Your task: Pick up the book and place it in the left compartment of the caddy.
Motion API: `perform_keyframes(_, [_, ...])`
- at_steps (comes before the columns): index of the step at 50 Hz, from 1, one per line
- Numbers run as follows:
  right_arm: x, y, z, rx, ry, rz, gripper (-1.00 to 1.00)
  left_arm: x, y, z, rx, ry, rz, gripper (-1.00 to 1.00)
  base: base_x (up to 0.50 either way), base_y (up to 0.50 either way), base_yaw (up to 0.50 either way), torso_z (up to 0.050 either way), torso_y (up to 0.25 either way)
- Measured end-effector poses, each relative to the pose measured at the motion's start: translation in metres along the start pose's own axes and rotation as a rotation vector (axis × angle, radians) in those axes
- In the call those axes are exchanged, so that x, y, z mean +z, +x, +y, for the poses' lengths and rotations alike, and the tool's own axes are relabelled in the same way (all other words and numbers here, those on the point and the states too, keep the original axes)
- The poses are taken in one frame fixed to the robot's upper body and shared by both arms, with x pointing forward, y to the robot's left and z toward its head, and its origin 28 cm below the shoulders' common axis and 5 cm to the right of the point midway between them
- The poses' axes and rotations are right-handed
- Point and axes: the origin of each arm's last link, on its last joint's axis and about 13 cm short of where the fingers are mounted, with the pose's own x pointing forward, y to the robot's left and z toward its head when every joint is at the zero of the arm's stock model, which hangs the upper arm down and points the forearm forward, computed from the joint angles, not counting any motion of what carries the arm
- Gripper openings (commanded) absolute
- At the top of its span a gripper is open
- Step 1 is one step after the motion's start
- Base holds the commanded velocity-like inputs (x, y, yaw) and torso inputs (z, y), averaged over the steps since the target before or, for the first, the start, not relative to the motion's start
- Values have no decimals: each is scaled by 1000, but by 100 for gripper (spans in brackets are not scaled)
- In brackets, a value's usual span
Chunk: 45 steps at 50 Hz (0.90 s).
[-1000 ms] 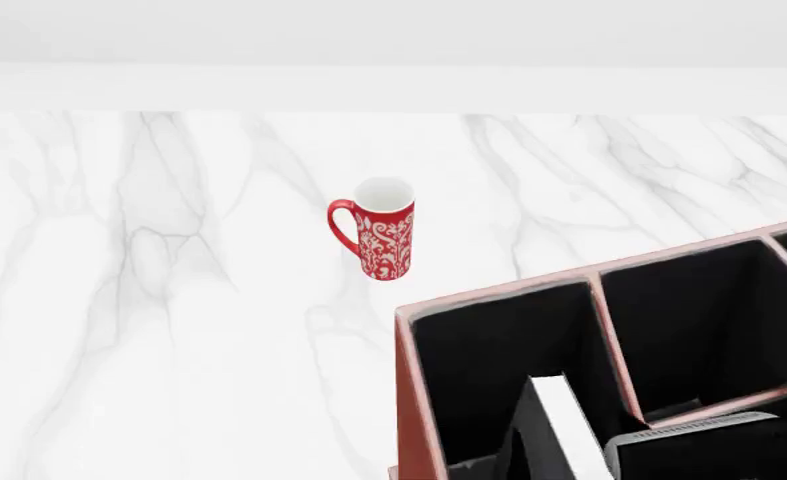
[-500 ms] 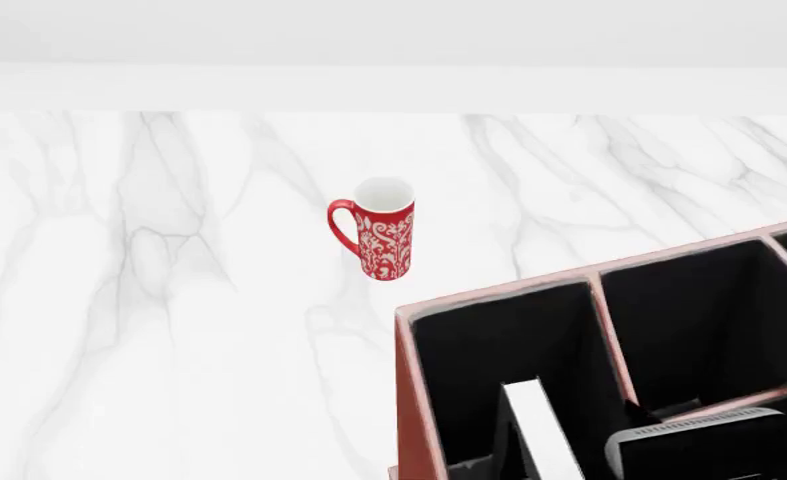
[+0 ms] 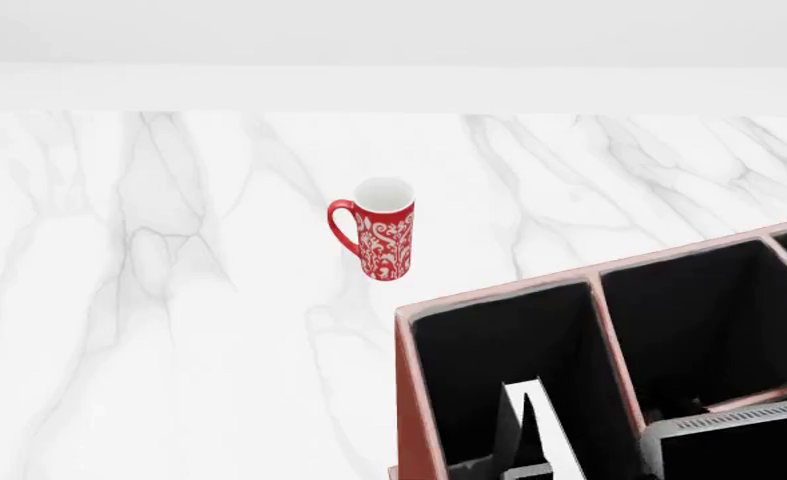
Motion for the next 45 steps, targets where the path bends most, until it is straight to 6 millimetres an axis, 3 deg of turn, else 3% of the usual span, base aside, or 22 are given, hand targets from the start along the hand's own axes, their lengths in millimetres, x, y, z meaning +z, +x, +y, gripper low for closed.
perform_keyframes(45, [85,-66,14,-21,74,-413,100,0,-1,1,2,0,-4,100,0,0,0,0,0])
